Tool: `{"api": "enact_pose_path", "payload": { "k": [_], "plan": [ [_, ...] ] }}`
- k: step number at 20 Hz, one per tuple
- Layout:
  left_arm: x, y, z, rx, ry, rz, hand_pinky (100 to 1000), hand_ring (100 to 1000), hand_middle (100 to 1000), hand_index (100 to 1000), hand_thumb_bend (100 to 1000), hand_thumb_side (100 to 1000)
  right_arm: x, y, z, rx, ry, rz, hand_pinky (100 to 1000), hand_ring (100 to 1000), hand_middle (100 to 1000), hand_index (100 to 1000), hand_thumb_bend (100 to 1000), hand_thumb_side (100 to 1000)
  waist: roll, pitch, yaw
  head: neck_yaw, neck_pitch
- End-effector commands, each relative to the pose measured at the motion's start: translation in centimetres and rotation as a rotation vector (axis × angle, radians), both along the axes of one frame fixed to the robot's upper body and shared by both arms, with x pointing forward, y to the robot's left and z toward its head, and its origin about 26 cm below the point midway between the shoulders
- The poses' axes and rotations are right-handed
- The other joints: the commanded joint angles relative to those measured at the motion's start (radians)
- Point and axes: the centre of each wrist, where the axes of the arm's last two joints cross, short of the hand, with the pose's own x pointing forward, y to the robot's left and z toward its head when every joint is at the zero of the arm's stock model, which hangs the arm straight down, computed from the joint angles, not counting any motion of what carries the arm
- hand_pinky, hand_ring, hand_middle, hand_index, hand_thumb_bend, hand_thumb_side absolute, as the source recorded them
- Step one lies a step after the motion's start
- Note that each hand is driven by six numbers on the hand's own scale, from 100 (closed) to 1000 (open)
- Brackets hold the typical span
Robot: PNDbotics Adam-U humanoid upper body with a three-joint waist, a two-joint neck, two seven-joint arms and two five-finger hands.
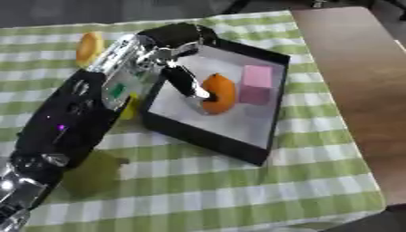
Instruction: Pick up objects on the table and place them in the box.
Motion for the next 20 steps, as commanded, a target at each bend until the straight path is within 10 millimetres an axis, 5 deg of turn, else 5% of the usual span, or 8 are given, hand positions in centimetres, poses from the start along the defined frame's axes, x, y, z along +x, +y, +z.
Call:
{"api": "enact_pose_path", "payload": {
  "k": [1,13,20],
  "plan": [
    [0.2,2.2,2.7,-0.050,-0.017,0.042,841,863,817,877,306,402,-0.9,-1.1,2.3,-0.039,-0.049,-0.044,877,889,768,839,100,513,-0.007,-0.049,0.010,-0.016,0.005],
    [1.5,15.9,7.8,-0.116,0.019,0.347,838,864,815,877,281,427,-2.0,-3.6,4.4,0.016,-0.131,-0.122,876,889,771,840,100,492,0.001,-0.071,0.068,-0.072,0.005],
    [-3.0,19.5,8.3,-0.079,0.087,0.318,825,850,797,869,338,507,-2.5,-4.5,4.4,-0.010,-0.124,-0.164,874,889,771,840,100,490,0.019,-0.080,0.110,-0.102,0.005]
  ]
}}
